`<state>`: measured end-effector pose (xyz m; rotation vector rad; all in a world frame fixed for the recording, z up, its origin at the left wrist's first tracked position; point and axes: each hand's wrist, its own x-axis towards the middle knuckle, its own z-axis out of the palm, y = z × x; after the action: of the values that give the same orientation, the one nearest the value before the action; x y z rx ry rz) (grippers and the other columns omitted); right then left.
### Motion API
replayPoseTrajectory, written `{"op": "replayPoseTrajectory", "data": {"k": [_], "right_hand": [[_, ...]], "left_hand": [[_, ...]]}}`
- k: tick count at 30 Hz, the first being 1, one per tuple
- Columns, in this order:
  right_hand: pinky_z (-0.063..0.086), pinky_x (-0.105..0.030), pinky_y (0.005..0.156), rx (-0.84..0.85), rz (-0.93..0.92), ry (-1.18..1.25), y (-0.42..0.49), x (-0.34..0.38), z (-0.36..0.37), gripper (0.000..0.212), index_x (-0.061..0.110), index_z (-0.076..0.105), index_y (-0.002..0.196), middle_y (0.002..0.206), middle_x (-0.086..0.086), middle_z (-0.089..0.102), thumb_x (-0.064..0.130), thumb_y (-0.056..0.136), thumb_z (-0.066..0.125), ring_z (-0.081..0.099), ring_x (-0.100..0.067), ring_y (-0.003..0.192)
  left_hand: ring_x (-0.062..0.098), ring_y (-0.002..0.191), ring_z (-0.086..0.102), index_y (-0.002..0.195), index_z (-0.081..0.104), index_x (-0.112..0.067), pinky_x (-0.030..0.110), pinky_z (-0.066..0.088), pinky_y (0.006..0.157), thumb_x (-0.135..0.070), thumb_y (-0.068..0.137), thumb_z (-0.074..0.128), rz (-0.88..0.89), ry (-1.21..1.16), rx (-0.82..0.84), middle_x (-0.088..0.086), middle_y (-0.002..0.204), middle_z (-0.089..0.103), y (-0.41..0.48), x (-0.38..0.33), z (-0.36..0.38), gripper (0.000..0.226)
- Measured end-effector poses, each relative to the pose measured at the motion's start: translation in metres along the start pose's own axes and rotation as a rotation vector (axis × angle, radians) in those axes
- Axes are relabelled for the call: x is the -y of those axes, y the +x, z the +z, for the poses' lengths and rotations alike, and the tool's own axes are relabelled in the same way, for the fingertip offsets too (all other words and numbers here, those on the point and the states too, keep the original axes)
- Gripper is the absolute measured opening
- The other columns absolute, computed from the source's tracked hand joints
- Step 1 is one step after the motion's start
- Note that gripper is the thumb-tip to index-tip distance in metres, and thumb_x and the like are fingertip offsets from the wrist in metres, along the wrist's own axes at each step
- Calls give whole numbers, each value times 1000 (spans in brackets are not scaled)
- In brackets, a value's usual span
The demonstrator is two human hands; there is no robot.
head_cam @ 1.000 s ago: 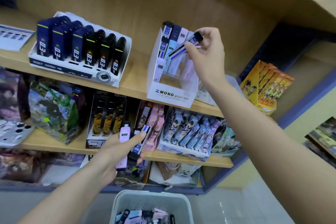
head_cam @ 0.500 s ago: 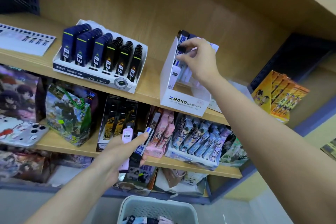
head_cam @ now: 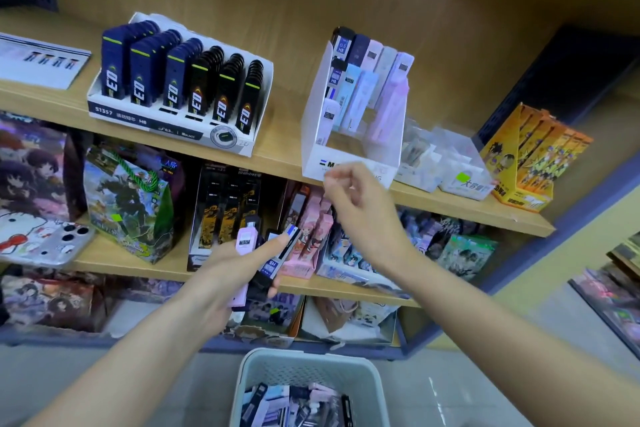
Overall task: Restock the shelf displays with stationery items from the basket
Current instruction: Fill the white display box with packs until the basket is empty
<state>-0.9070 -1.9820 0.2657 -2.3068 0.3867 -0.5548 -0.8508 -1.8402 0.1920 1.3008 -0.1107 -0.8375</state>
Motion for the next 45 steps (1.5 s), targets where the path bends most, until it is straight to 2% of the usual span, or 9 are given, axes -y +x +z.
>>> {"op": "replayPoseTrajectory", "data": {"k": [4,7,14,19,27,32,36,39,45], "right_hand": [[44,-12,52,362,355,103,-23,-22,15,29,13,57,117,85,9,56,32,96,51,53,-3,62],[45,-12,52,403,418,298,-25,-26,15,19,4,66,104,75,0,62,18,94,57,56,1,54],[52,-14,63,233,368,433,-20,-27,-10,10,7,64,95,86,-10,70,16,92,60,66,-6,64],[45,-10,62,558,234,41,-25,-30,-19,12,17,69,96,84,-6,71,21,84,70,58,-1,64],[44,-10,56,804,167,39,-28,-19,-13,8,14,60,92,80,3,61,8,89,63,54,5,56],[54,-21,62,430,187,133,-2,8,-49,40,13,36,123,69,-5,67,12,91,60,66,-12,59],[59,-28,67,27,-28,248,38,33,-62,6,11,40,103,87,-13,62,11,99,44,69,-19,69],[59,-30,68,-207,-108,250,73,41,-57,11,15,41,93,86,-2,52,14,102,35,66,-14,67],[56,-24,69,-232,-183,94,113,43,-45,14,9,51,109,82,7,53,11,99,41,61,-11,63]], "left_hand": [[18,43,50,93,64,-2,23,44,41,-40,75,70,6,80,67,10,53,58,-2,5,5,43],[18,42,50,88,64,-7,21,41,39,-45,77,66,-15,102,91,11,53,59,-4,9,10,39],[17,41,48,74,63,-9,20,41,38,-38,78,68,79,92,20,8,49,55,-2,0,9,29],[19,43,43,76,61,-6,19,38,37,-29,82,69,126,112,-22,8,49,51,-2,-5,4,26],[18,43,47,80,57,-6,24,42,45,-42,89,57,100,133,-21,8,52,56,-2,-2,3,38],[19,40,51,86,62,0,21,42,41,-30,94,56,6,104,-53,11,52,58,-2,-3,-3,31],[22,44,54,83,60,2,28,46,48,-12,93,55,-45,50,-57,15,60,64,4,0,-4,18],[21,44,54,87,61,4,25,45,42,-10,94,54,-51,48,-28,14,56,62,5,1,-4,17],[16,42,52,92,69,2,20,43,39,-19,92,60,1,33,-4,11,57,64,-1,-2,-5,23]]}}
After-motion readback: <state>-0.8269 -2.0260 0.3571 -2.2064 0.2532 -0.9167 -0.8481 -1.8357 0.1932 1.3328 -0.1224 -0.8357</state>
